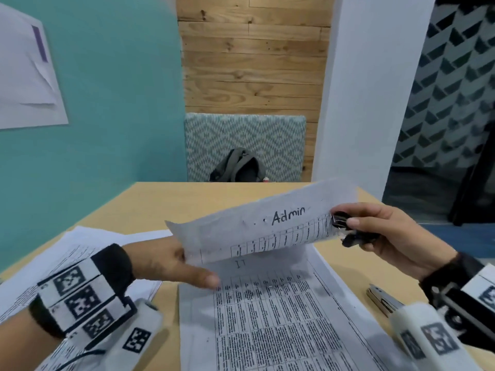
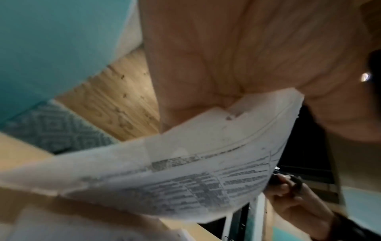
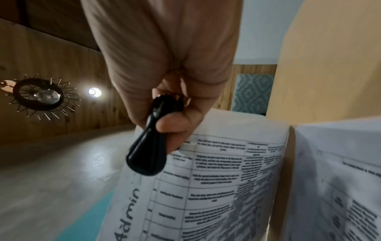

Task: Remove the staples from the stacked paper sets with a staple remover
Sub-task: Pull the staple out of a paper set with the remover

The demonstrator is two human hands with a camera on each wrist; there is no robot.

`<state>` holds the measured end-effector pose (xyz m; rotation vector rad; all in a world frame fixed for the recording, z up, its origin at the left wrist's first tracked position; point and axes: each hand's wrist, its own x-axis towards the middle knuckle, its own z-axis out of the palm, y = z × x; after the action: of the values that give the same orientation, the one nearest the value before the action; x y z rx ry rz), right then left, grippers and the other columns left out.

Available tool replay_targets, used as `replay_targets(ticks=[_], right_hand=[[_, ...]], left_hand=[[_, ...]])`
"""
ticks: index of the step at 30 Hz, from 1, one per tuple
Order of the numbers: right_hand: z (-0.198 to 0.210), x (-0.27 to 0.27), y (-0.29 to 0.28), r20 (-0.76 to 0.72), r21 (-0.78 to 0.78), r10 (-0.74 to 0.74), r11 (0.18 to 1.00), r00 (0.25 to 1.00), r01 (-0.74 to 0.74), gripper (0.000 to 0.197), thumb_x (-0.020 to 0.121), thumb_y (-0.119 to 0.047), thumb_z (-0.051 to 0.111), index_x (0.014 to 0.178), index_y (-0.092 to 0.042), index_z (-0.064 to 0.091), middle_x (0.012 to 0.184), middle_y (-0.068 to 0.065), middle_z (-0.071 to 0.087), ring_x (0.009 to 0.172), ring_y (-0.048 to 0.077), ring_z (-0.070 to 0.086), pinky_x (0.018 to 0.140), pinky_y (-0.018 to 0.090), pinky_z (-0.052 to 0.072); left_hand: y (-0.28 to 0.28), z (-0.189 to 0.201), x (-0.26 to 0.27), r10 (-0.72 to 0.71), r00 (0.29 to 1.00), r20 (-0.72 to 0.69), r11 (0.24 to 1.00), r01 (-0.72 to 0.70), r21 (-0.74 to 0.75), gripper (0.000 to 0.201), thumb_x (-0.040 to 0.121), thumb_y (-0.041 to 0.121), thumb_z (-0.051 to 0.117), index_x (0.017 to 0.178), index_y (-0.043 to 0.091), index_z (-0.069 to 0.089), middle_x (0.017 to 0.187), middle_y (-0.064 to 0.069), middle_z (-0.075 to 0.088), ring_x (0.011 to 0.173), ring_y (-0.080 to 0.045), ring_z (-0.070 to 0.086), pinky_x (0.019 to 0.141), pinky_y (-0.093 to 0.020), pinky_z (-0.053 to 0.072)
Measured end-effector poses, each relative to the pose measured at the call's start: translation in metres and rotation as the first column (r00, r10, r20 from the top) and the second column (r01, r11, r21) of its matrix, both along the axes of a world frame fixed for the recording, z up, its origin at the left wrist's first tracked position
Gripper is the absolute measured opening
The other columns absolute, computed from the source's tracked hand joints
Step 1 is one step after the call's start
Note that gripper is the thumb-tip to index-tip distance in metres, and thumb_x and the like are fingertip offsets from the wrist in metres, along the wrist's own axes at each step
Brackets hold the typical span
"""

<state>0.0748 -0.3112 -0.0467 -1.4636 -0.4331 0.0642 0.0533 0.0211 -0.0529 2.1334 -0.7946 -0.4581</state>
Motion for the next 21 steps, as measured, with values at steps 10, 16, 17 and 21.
replay_targets(ticks=[10, 16, 17, 21], right_hand=[[-0.01, -0.002, 0.004, -0.207, -0.006, -0.01, 1.0, 0.978, 0.009, 0.061, 0.031, -0.032, 0.094, 0.083, -0.005, 0.076, 0.076, 0.009, 0.071, 0.055, 0.012, 0.067, 0.036, 0.013, 0.042], [-0.012, -0.003, 0.0, -0.397, 0.069, -0.036, 0.995, 0.917, 0.068, 0.042, 0.092, -0.002, 0.045, 0.061, -0.002, 0.074, 0.061, 0.01, 0.067, 0.038, 0.007, 0.057, 0.031, 0.011, 0.042], [-0.013, -0.004, -0.001, -0.404, 0.076, -0.038, 0.994, 0.914, 0.075, 0.044, 0.092, -0.003, 0.045, 0.059, -0.003, 0.074, 0.06, 0.009, 0.067, 0.039, 0.007, 0.057, 0.031, 0.011, 0.042], [-0.009, -0.011, 0.007, -0.433, 0.041, -0.101, 0.991, 0.896, 0.131, 0.036, 0.091, -0.002, 0.046, 0.067, 0.0, 0.072, 0.057, 0.008, 0.066, 0.038, 0.006, 0.058, 0.033, 0.01, 0.043]], left_hand=[[0.006, -0.02, 0.02, 0.154, 0.846, -0.511, 0.897, -0.337, -0.287, 0.076, 0.035, 0.049, 0.091, 0.101, 0.016, 0.074, 0.113, -0.004, 0.069, 0.1, -0.016, 0.067, 0.074, -0.024, 0.055], [0.024, 0.007, 0.016, 0.3, 0.887, -0.352, 0.885, -0.396, -0.244, 0.074, 0.034, 0.071, 0.08, 0.099, 0.037, 0.073, 0.115, 0.002, 0.068, 0.104, -0.016, 0.065, 0.081, -0.036, 0.056], [0.025, 0.02, 0.01, 0.366, 0.906, -0.212, 0.878, -0.412, -0.244, 0.078, 0.032, 0.078, 0.074, 0.103, 0.045, 0.068, 0.115, 0.009, 0.067, 0.106, -0.011, 0.064, 0.08, -0.032, 0.055], [-0.001, 0.068, -0.012, 0.422, 0.777, 0.466, 0.874, -0.485, 0.017, 0.092, 0.038, 0.092, 0.049, 0.121, 0.054, 0.042, 0.119, 0.033, 0.05, 0.1, 0.013, 0.052, 0.084, -0.018, 0.036]])
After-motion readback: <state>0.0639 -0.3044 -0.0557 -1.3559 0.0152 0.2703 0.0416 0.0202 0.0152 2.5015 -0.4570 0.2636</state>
